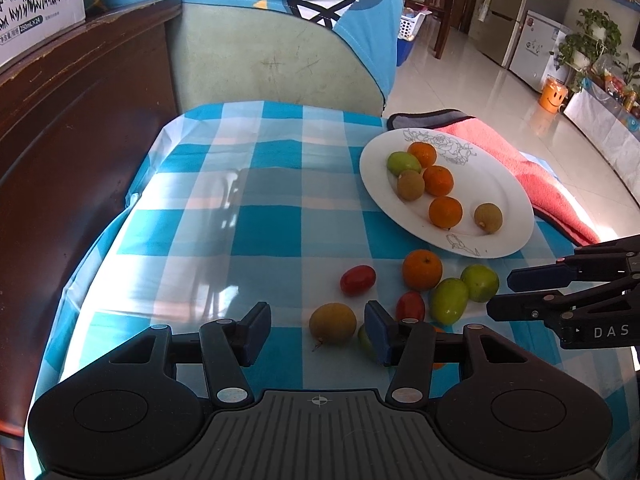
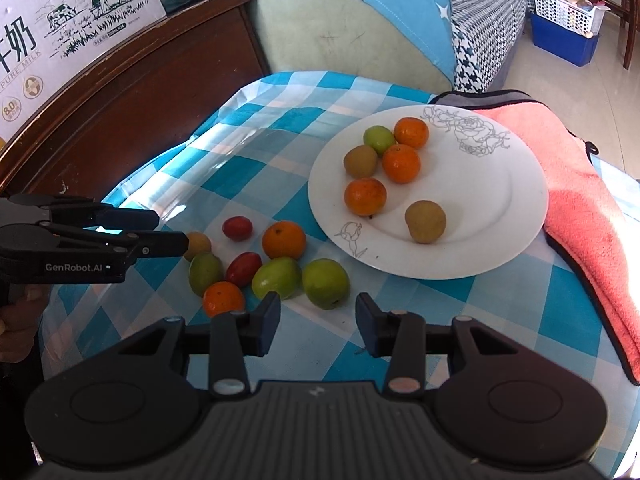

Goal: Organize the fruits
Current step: 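Move both open grippers back over the fruit pile, then grasp a brown round fruit with the left gripper while the right gripper grasps a green round fruit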

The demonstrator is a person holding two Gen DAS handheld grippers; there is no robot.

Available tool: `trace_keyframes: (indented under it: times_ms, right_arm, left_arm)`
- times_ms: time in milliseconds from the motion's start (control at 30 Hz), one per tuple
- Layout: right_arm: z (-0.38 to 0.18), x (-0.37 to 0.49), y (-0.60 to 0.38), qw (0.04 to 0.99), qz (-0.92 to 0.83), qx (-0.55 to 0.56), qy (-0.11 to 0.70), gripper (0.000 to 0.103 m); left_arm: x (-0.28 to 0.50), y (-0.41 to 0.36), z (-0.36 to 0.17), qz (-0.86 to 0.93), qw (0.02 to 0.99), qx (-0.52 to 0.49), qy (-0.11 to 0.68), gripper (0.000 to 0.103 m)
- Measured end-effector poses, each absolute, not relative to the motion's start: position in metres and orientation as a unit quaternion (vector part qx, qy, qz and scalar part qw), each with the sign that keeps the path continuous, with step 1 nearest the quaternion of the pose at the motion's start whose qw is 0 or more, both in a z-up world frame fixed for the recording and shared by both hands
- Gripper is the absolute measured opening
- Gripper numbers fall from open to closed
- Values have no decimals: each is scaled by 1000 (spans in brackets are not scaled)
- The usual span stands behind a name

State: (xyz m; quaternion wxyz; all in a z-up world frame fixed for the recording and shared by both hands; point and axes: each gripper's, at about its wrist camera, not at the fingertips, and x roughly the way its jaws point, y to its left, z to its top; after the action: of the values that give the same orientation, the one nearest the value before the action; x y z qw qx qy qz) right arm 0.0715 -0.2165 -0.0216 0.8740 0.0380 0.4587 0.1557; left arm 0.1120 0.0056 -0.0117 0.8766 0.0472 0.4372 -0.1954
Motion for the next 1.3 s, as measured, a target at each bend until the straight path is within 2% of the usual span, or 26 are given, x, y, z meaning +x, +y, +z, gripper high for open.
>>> trace_keyframes:
  times_ms: [500,533,733,1067,1200,1300]
  right_arm:
    - [-33,80,-206,876,151,26,458,43]
    - [-33,80,-206,876,150,25,458,42]
    - [-33,81,-206,876,150,26,458,35]
    - [-37,83,-206,877,142,38,457,36]
    - [-37,82,-205,877,144,33,456,30]
    - [-36,82,-204,875,150,33,460,30]
  left_arm:
    - [123,5,-22,-194,868,-8,457,47]
    - [124,7,-22,-189,868,-18,459,44]
    - [128,12,-26,-180,862,-49,472,43]
    - [131,11,-29,-182,854,-79,481,44]
    - [131,15,-28,-178,855,-80,481,32]
    - [131,19,-27,-174,853,-85,484,27]
